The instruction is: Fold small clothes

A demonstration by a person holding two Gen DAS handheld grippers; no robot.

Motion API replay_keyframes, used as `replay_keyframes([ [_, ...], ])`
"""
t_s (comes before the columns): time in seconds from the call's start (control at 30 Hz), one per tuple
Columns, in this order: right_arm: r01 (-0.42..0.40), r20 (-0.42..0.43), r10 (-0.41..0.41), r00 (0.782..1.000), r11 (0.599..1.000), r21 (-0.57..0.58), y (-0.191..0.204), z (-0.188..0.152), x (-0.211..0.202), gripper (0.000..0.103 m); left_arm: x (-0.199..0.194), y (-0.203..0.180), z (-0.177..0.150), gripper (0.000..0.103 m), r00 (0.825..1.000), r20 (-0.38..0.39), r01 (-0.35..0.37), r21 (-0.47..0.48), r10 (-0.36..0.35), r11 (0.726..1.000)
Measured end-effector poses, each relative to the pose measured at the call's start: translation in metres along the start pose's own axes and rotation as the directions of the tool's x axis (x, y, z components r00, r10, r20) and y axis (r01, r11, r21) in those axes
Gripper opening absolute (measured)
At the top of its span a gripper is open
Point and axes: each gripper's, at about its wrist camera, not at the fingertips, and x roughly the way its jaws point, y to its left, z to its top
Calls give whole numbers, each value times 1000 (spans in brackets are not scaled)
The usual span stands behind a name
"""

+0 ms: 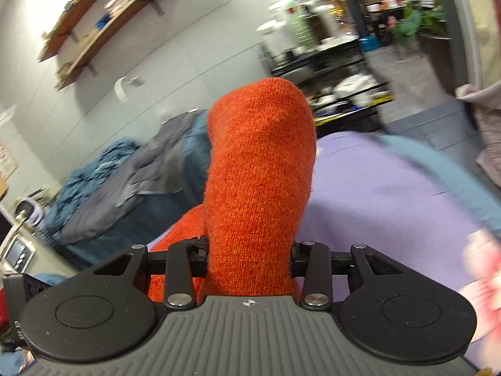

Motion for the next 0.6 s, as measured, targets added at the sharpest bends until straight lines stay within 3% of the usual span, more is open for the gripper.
replay_keyframes([
  [0.27, 47, -7, -47, 999, 993, 105, -70, 4, 2, 67, 67, -47, -19, 39, 994, -104, -40, 54, 46, 998],
  [0.5, 74, -32, -69, 997, 981, 179, -105, -2, 18, 69, 70, -43, -29, 48, 992, -116, -42, 72, 51, 996],
  [0.6, 102, -51, -94, 994, 977, 185, -114, -5, 20, 79, 61, -34, -28, 52, 991, -124, -41, 93, 52, 995],
])
